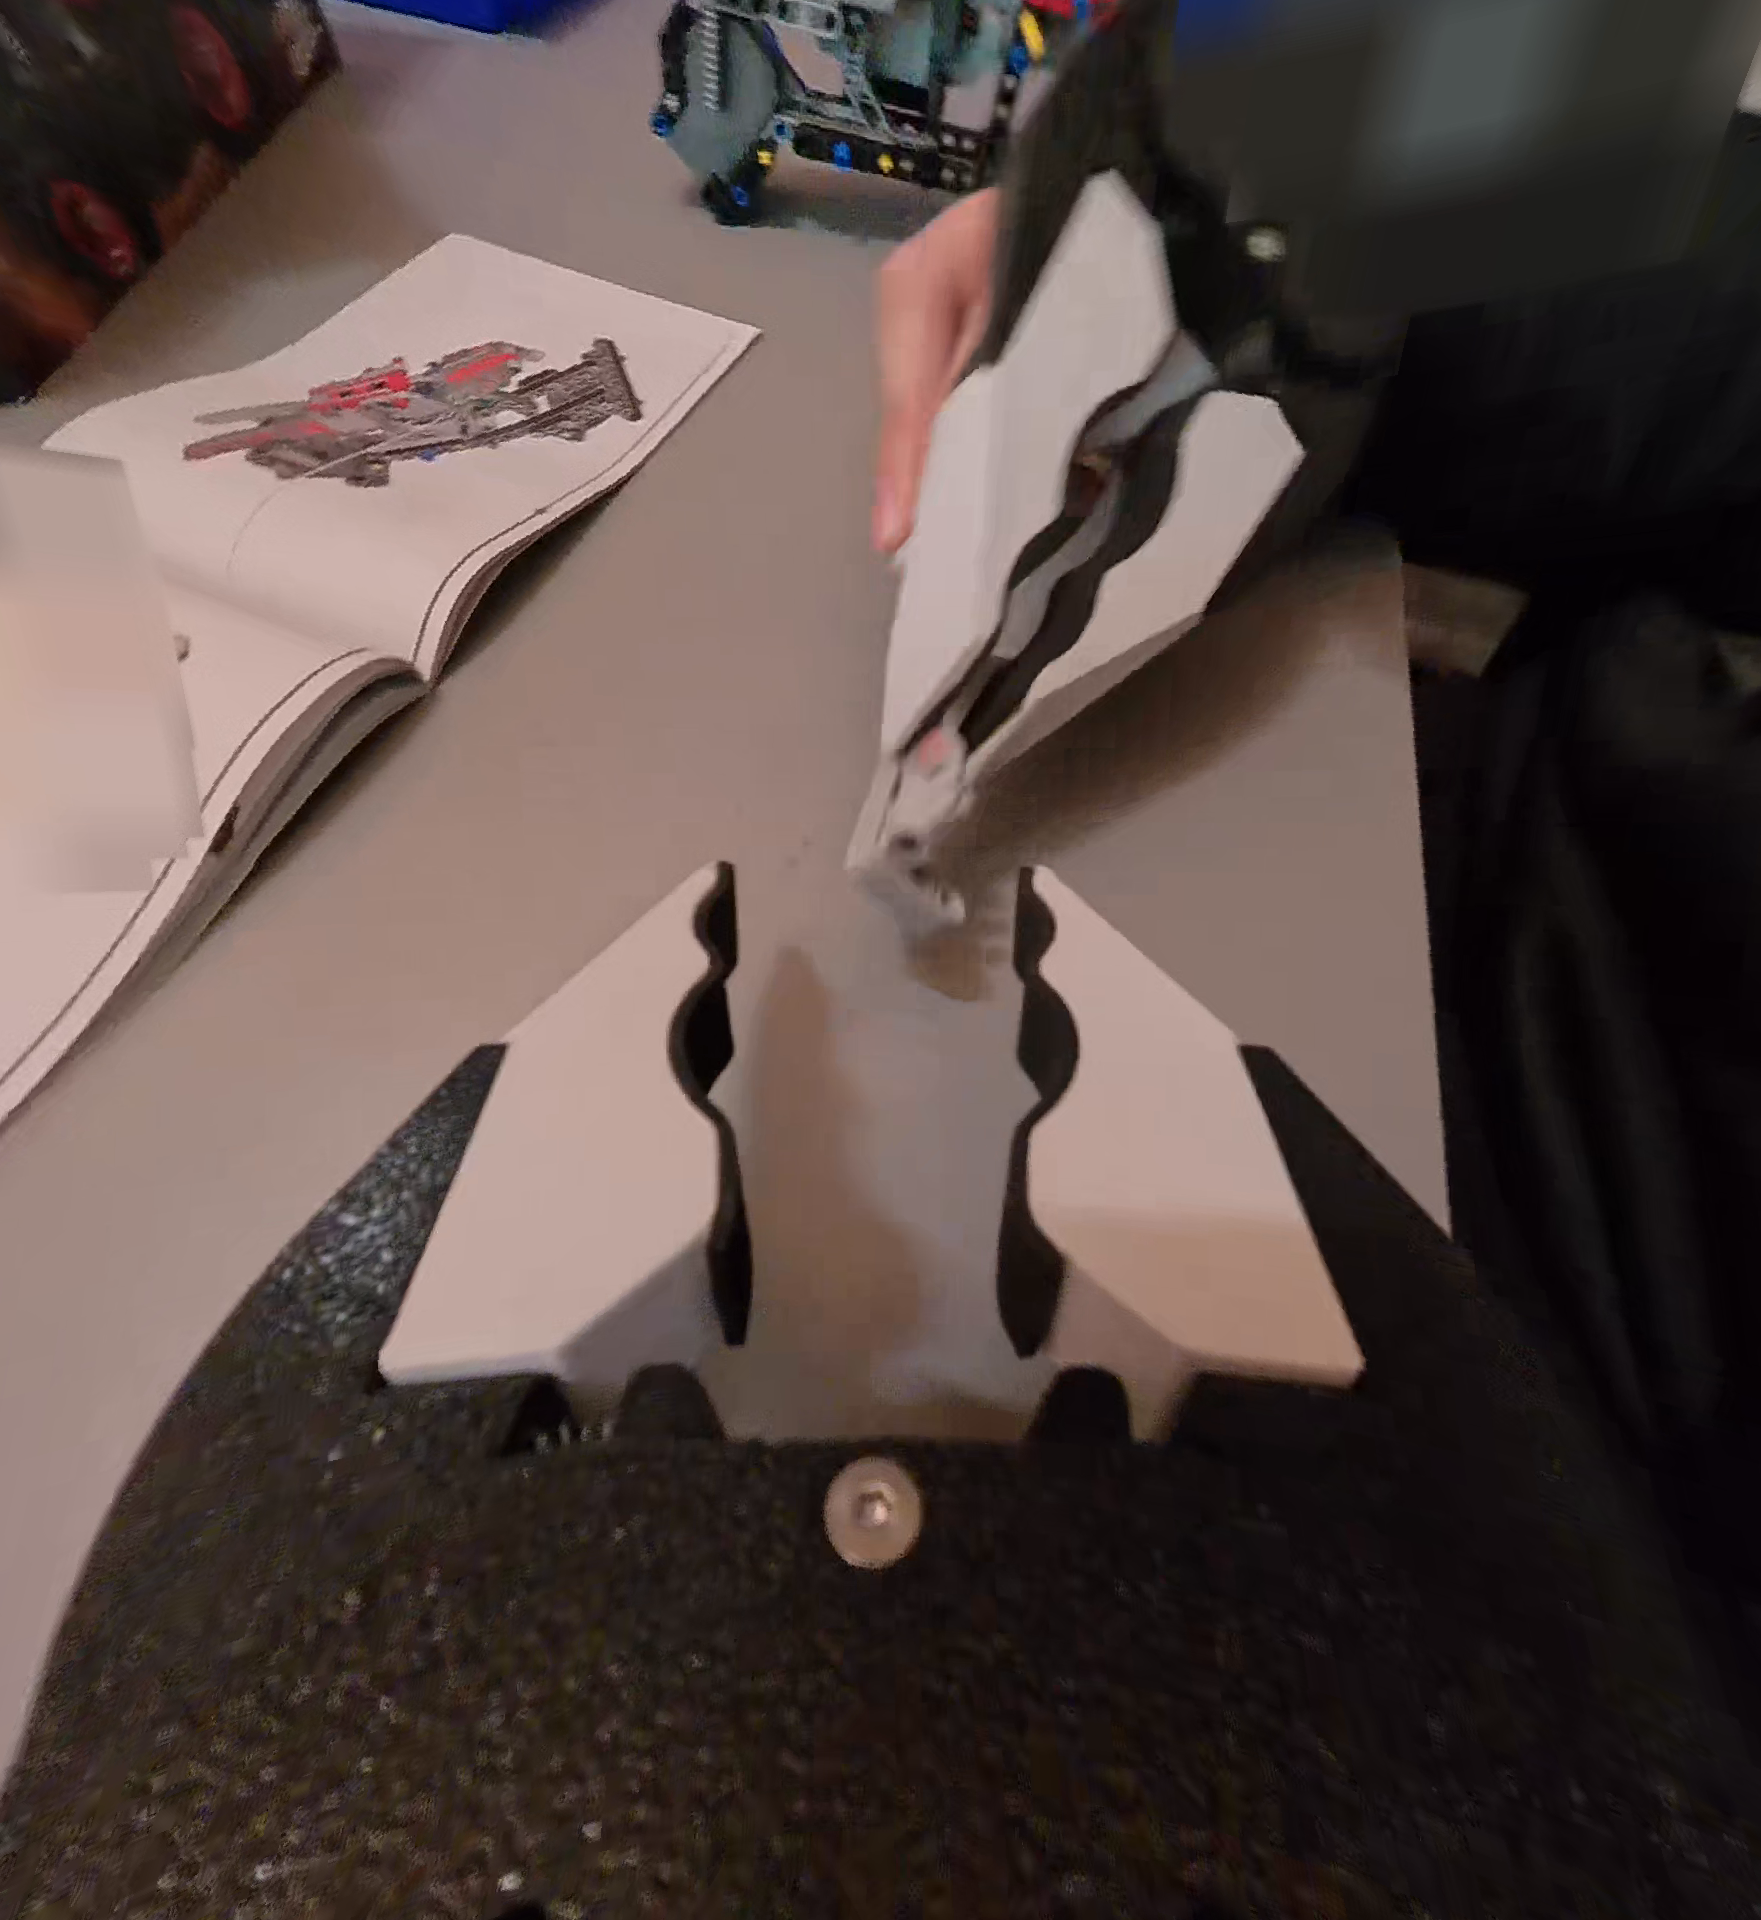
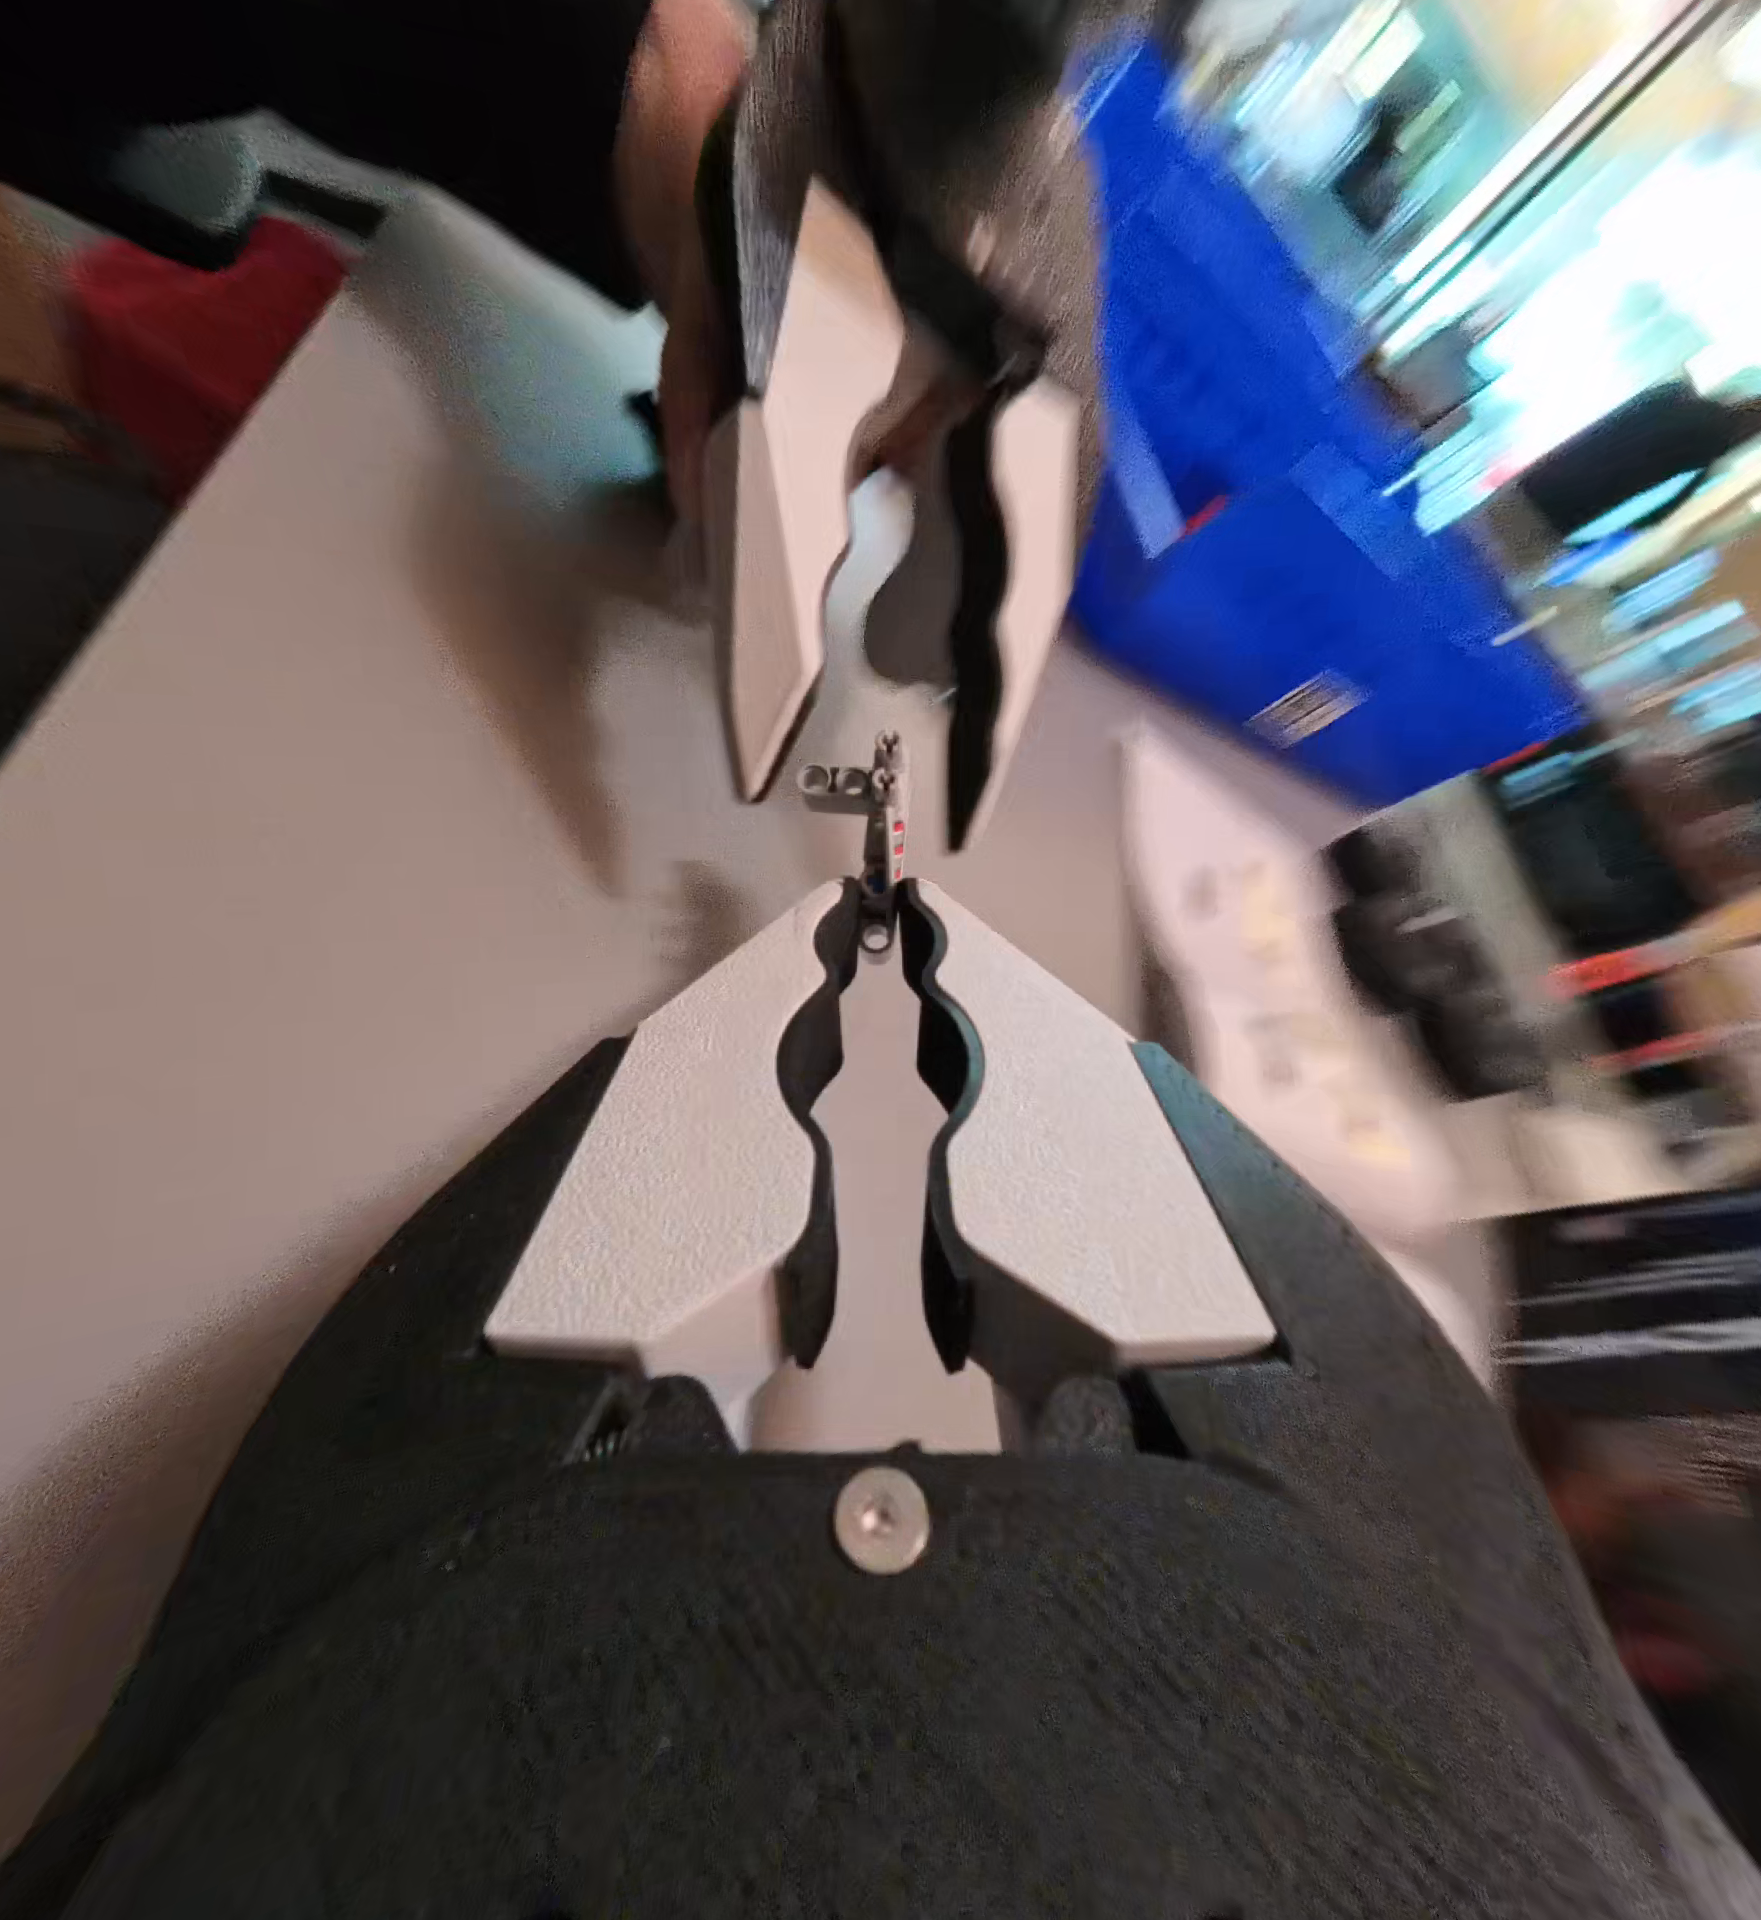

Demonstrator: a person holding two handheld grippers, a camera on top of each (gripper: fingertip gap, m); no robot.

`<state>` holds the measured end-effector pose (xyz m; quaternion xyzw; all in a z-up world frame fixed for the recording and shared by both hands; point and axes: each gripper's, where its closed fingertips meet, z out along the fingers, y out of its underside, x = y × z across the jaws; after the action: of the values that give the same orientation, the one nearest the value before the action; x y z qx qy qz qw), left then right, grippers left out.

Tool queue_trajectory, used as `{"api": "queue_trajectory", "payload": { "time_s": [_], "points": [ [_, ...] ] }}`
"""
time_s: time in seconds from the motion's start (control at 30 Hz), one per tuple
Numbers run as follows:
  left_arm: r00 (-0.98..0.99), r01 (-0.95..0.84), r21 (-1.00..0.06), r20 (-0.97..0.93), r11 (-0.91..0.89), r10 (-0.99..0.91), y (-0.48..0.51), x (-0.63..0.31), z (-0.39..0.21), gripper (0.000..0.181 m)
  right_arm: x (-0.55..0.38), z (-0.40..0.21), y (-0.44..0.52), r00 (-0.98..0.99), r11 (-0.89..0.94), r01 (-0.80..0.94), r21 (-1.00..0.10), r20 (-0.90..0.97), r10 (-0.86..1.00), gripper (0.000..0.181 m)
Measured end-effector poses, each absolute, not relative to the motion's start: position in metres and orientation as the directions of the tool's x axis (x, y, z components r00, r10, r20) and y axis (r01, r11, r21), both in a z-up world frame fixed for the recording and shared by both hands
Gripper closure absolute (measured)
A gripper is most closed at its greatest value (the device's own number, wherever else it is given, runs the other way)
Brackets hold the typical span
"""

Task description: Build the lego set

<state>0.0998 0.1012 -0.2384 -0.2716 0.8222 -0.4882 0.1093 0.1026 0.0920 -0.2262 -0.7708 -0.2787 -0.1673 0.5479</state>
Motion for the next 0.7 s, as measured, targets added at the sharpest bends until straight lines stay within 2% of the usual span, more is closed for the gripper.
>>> {"api": "queue_trajectory", "payload": {
  "time_s": [0.03, 0.1, 0.17, 0.33, 0.47, 0.57, 0.7],
  "points": [
    [-0.813, -0.357, -0.865, 0.101, 0.352, -0.574, 0.102, 0.1, -0.237, 0.127, 0.104, -0.214, 0.091, 0.714, -0.193, 0.7, -0.687, 0.679, 0.172, 0.176],
    [-0.797, -0.389, -0.872, 0.156, 0.298, -0.583, 0.1, 0.098, -0.232, 0.121, 0.109, -0.206, 0.087, 0.534, -0.224, 0.835, -0.502, 0.838, 0.112, 0.176],
    [-0.793, -0.401, -0.889, 0.216, 0.22, -0.57, 0.096, 0.098, -0.221, 0.124, 0.113, -0.202, 0.087, 0.34, -0.262, 0.913, -0.311, 0.937, 0.072, 0.176],
    [-0.793, -0.337, -0.921, 0.167, 0.194, -0.587, 0.096, 0.105, -0.209, 0.139, 0.114, -0.199, 0.088, 0.084, -0.325, 0.943, -0.064, 0.995, 0.047, 0.176],
    [-0.806, -0.279, -0.924, 0.078, 0.261, -0.587, 0.092, 0.104, -0.207, 0.141, 0.112, -0.197, 0.089, 0.043, -0.33, 0.943, -0.029, 0.999, 0.033, 0.176],
    [-0.809, -0.236, -0.918, 0.002, 0.32, -0.588, 0.091, 0.105, -0.209, 0.154, 0.111, -0.199, 0.089, 0.044, -0.327, 0.945, -0.029, 0.998, 0.04, 0.176],
    [-0.818, -0.198, -0.934, -0.009, 0.296, -0.576, 0.089, 0.103, -0.203, 0.156, 0.106, -0.204, 0.09, 0.038, -0.306, 0.952, -0.015, 0.997, 0.07, 0.176]
  ]
}}
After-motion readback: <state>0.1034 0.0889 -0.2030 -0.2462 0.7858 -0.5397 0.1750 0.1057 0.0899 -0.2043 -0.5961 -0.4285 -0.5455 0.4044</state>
